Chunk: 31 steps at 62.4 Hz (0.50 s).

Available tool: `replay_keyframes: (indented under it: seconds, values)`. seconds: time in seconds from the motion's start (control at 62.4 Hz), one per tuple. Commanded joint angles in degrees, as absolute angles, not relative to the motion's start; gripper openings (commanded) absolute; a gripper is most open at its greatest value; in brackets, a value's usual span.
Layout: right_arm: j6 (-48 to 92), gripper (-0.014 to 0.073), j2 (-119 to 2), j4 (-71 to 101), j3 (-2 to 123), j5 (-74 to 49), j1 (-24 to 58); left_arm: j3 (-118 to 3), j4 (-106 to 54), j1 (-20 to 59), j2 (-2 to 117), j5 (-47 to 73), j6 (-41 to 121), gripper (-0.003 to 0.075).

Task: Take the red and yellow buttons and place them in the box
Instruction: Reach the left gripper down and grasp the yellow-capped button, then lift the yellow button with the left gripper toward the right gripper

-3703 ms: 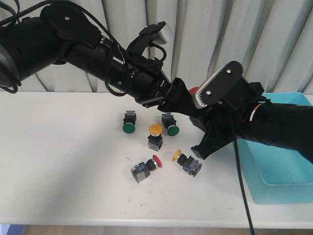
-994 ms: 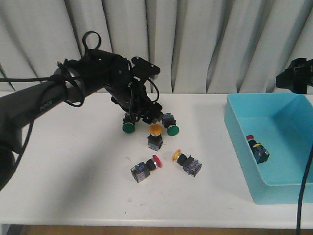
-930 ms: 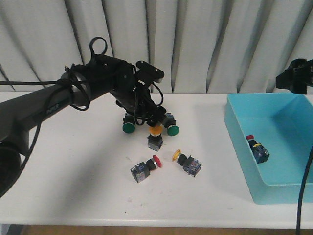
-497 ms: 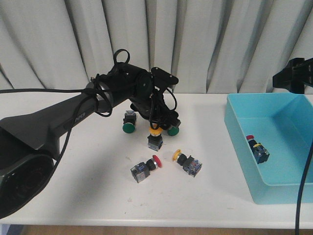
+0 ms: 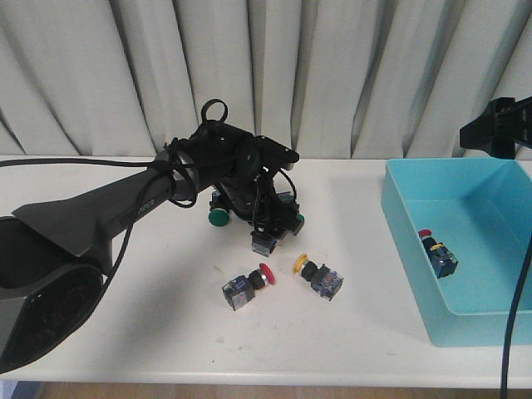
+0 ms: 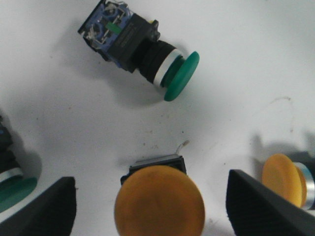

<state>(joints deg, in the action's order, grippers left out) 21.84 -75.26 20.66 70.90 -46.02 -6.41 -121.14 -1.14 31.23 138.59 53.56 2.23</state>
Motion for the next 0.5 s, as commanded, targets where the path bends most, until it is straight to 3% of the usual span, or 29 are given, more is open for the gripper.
replay_keyframes:
  seconds: [0.0, 0.144, 0.417, 0.481]
  values:
    - [22.39, 0.058, -73.59, 22.2, 72.49, -43.44, -6.52, -122.86, -1.33, 31.15, 134.59, 52.05, 0.47, 0.0553]
    - [22.49, 0.058, -73.59, 23.04, 72.49, -43.7, -6.52, -122.86, -1.25, 31.15, 134.59, 52.84, 0.42, 0.0445]
    - [25.05, 0.058, -73.59, 23.56, 72.49, -44.52, -6.52, -122.91, -1.19, 31.15, 134.4, 51.81, 1.08, 0.0049]
    - [27.81, 0.058, -73.59, 24.58, 72.49, -44.66, -6.52, -122.97, -1.19, 31.15, 133.68, 51.61, 1.27, -0.001]
